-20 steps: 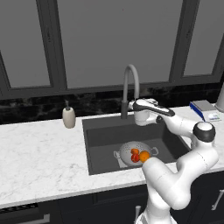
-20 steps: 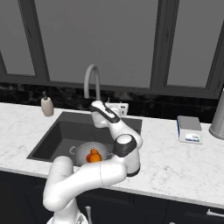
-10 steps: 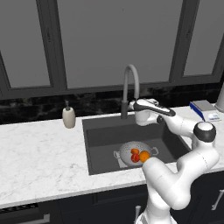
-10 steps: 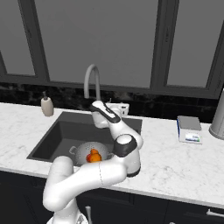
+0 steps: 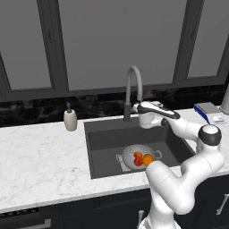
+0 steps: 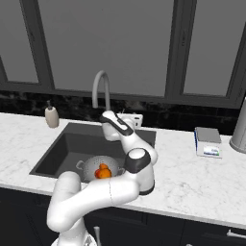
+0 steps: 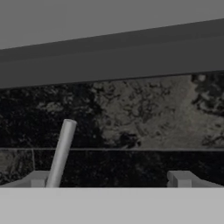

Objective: Put the colander in the sink, put the apple, orange, tangerine in the colander, and turn on the sink faucet and pour water over the colander.

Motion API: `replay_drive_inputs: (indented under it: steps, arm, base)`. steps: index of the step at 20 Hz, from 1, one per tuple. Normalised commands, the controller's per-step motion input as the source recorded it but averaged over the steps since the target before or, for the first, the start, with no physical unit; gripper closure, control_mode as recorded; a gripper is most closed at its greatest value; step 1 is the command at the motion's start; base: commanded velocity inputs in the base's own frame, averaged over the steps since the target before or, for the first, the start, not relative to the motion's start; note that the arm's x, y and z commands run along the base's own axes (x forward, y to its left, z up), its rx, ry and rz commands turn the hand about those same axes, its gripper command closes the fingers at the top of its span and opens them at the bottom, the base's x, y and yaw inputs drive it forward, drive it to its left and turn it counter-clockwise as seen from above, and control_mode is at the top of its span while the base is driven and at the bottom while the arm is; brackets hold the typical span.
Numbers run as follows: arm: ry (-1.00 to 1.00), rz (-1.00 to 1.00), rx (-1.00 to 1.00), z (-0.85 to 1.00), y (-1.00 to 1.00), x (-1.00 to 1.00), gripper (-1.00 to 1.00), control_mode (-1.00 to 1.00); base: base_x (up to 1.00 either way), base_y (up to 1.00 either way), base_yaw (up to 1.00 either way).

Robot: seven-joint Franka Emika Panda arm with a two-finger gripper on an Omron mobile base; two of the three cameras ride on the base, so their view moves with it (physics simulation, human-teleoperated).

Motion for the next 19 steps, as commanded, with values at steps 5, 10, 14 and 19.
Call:
replay_drive_inputs:
  steps: [5,10,14,19]
  arm:
    - [0.00,0.00,0.00,0.00,-0.82,0.02,-1.00,-1.00]
    - [0.00,0.00,0.00,-0.01,-0.71,0.00,-1.00,-1.00]
    - [0.00,0.00,0.00,0.00,-0.41,0.00,-1.00,-1.00]
    - [0.01,0.00,0.00,0.00,-0.25,0.00,-1.00,-1.00]
  base:
    - [0.00,0.00,0.00]
    - [0.00,0.00,0.00]
    - [0.00,0.00,0.00]
    - [0.00,0.00,0.00]
